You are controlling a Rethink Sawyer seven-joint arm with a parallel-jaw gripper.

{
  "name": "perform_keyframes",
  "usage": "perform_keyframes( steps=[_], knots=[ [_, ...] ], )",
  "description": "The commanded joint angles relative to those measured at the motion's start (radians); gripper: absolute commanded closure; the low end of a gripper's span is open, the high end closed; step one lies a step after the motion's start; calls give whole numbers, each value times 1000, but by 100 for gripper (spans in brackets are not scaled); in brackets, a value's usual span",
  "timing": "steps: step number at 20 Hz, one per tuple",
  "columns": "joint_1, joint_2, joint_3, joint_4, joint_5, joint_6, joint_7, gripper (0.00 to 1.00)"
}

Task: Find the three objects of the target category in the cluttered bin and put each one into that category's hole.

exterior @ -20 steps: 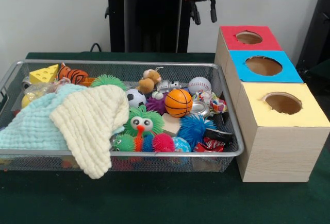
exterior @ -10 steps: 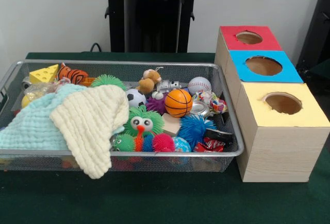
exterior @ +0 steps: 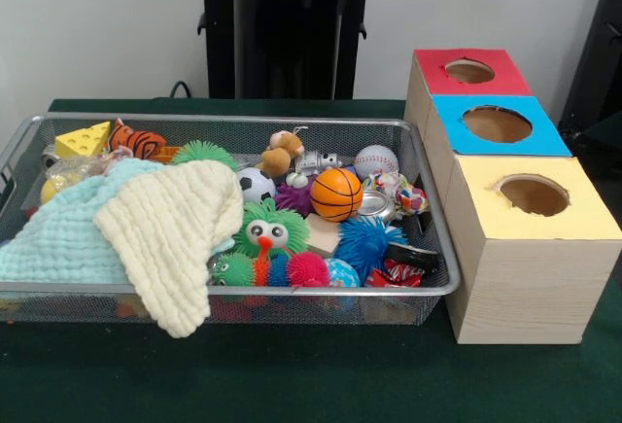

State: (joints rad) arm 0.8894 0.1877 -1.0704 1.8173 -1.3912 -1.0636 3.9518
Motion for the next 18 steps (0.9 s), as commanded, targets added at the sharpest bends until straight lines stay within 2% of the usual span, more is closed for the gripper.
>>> perform_keyframes(
  steps=[1,7,13,18],
  knots=[
    [-27,-12,163,-198,-36,65,253,0],
    [23,-25,177,-136,-31,82,300,0],
    [101,-87,213,10,0,101,278,0],
    [142,-148,273,126,38,139,234,0]
  ],
)
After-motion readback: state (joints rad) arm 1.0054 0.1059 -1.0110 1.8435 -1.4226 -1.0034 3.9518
